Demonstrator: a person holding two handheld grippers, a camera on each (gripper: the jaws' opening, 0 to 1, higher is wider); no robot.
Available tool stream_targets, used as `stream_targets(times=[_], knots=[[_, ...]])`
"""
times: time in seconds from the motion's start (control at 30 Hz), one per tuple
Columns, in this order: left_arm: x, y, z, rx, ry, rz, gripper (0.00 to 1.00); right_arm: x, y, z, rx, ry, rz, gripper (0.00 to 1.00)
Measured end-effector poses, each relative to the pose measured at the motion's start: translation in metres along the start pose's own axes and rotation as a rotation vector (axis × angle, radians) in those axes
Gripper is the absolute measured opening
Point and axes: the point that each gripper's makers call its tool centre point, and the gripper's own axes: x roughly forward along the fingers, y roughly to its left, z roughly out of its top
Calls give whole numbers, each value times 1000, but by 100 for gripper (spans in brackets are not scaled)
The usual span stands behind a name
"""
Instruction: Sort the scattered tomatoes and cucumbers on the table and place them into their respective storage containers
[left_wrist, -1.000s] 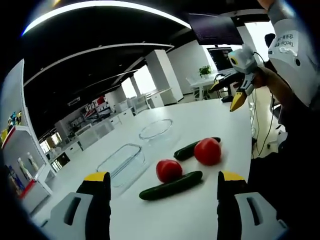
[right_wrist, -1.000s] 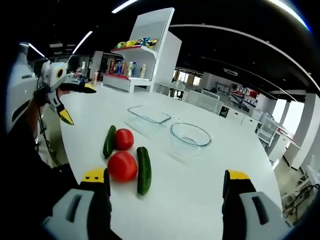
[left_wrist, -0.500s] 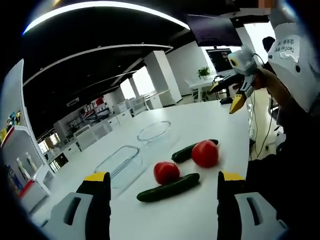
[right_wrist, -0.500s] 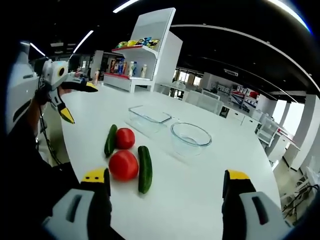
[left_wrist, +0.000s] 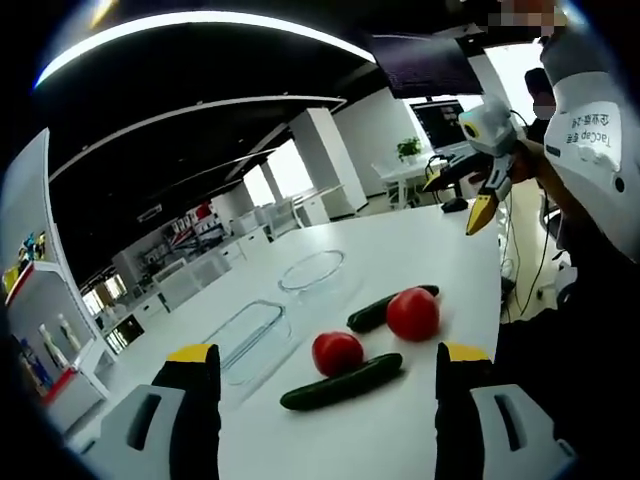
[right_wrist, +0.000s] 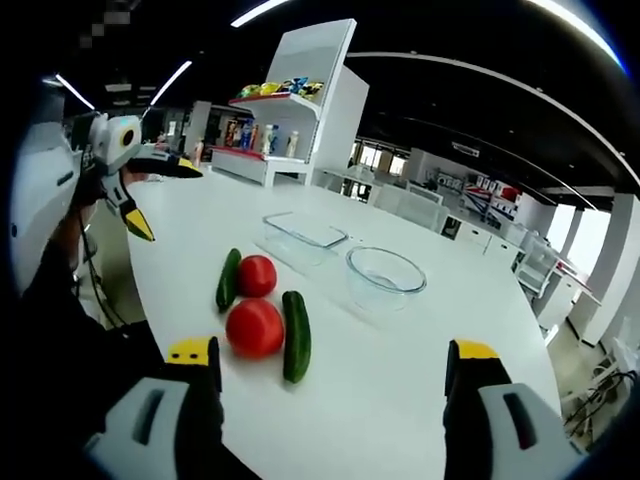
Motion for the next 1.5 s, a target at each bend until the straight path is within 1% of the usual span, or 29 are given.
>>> stream_targets(times=[0.07, 0.17, 0.2, 0.27, 0.3, 0.33, 0.4, 0.47, 0.53, 0.63, 0.73, 0.77, 0.8, 0.87, 0.97, 1.1, 1.23, 1.37, 1.5], knots=[[3, 2, -1, 7, 4, 2, 89, 1, 0, 0, -3, 3, 2, 88], [10, 4, -7, 22, 25, -5, 89, 3, 1, 1, -4, -2, 5, 88], [13, 3, -9, 25, 30, -21, 89, 3, 2, 2, -2, -4, 8, 88], [23, -8, -18, 11, 43, -111, 90, 4, 3, 0, 3, -2, 12, 88], [29, -12, -23, 0, 50, -137, 90, 5, 4, -1, 2, 1, 13, 88], [34, -12, -27, -2, 52, -150, 90, 5, 4, -3, 1, 4, 13, 88], [46, -12, -38, 9, 72, -155, 90, 5, 7, -4, 9, 5, 27, 87], [51, -9, -48, 38, 111, -148, 90, 4, 8, -4, 18, 4, 34, 87], [57, -9, -55, 51, 131, -151, 90, 2, 8, -5, 20, 3, 34, 87], [63, -8, -63, 51, 151, -159, 90, 0, 5, -7, 18, 12, 18, 87], [68, -10, -67, 26, 155, -179, 90, -1, 2, -7, 19, 14, 9, 87], [69, -13, -66, 13, 147, -193, 90, -1, 1, -7, 19, 12, 8, 87], [71, -18, -61, -19, 119, -216, 89, -1, 2, -6, 20, 9, 10, 87], [72, -19, -59, -31, 112, -219, 89, 1, 5, -4, 26, 2, 25, 87], [77, -19, -58, -14, 105, -220, 89, 3, 10, -3, 25, 0, 38, 87], [82, -20, -65, 13, 134, -223, 89, 4, 12, -7, 24, 7, 47, 87], [87, -18, -71, 33, 156, -226, 88, 6, 10, -5, 40, -2, 46, 86], [89, -17, -76, 42, 171, -226, 88, 6, 11, -5, 38, -3, 48, 86], [90, -17, -78, 56, 184, -223, 88, 6, 11, -9, 40, 7, 47, 86]])
